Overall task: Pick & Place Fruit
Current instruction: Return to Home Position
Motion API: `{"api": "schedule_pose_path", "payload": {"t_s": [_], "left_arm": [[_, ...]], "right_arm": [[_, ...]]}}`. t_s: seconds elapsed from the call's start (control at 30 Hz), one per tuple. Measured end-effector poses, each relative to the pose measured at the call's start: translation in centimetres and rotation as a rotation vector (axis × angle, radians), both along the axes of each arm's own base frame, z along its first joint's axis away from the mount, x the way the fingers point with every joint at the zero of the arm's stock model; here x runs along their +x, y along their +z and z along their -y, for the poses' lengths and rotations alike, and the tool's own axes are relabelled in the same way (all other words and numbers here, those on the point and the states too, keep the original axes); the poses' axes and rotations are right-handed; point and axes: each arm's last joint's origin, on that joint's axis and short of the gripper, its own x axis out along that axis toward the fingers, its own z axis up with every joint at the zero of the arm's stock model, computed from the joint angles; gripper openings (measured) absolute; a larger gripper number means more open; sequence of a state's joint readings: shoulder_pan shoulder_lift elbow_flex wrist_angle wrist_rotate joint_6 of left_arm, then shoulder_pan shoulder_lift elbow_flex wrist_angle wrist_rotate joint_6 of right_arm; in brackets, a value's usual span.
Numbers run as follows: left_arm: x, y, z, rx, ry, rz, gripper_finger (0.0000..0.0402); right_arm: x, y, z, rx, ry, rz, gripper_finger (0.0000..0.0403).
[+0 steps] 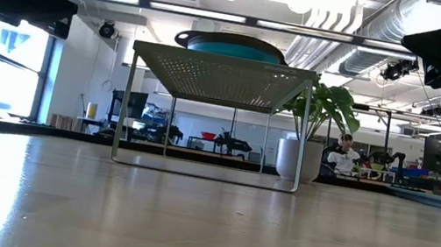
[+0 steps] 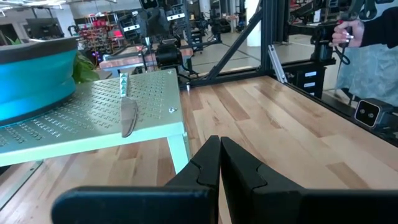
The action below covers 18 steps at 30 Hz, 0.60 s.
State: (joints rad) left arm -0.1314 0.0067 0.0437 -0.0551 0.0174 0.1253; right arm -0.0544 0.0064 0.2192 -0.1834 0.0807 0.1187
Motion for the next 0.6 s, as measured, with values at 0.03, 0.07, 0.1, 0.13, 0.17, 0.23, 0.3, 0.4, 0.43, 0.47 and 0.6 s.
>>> {"api": "schedule_pose_path", "payload": {"t_s": [0.03,0.07,0.1,0.13,0.17,0.23,0.3,0.4,0.43,0.47,0.6], "left_arm": [[0.0,0.0,0.0,0.000,0.000,0.000,0.0008],[0.0,0.0,0.0,0.000,0.000,0.000,0.0008],[0.0,0.0,0.0,0.000,0.000,0.000,0.0008],[0.0,0.0,0.0,0.000,0.000,0.000,0.0008],[0.0,0.0,0.0,0.000,0.000,0.000,0.0008],[0.0,0.0,0.0,0.000,0.000,0.000,0.0008],[0.0,0.0,0.0,0.000,0.000,0.000,0.0008],[0.0,0.0,0.0,0.000,0.000,0.001,0.0008],[0.0,0.0,0.0,0.000,0.000,0.000,0.0008],[0.0,0.0,0.0,0.000,0.000,0.001,0.0008],[0.0,0.0,0.0,0.000,0.000,0.001,0.0008]], "right_arm": [[0.0,0.0,0.0,-0.001,0.000,-0.001,0.0006],[0.0,0.0,0.0,-0.001,0.000,-0.001,0.0006],[0.0,0.0,0.0,0.000,0.000,-0.001,0.0006],[0.0,0.0,0.0,0.000,0.000,-0.004,0.0006],[0.0,-0.1,0.0,0.000,0.000,-0.009,0.0006],[0.0,-0.3,0.0,0.009,0.001,-0.025,0.0006],[0.0,-0.5,0.0,0.019,0.001,-0.046,0.0006],[0.0,-0.7,0.0,0.040,0.005,-0.067,0.0006],[0.0,-0.8,0.0,0.043,0.008,-0.072,0.0006],[0.0,-0.8,0.0,0.047,0.011,-0.077,0.0006],[0.0,-1.2,-0.2,0.054,0.055,-0.117,0.0006]]}}
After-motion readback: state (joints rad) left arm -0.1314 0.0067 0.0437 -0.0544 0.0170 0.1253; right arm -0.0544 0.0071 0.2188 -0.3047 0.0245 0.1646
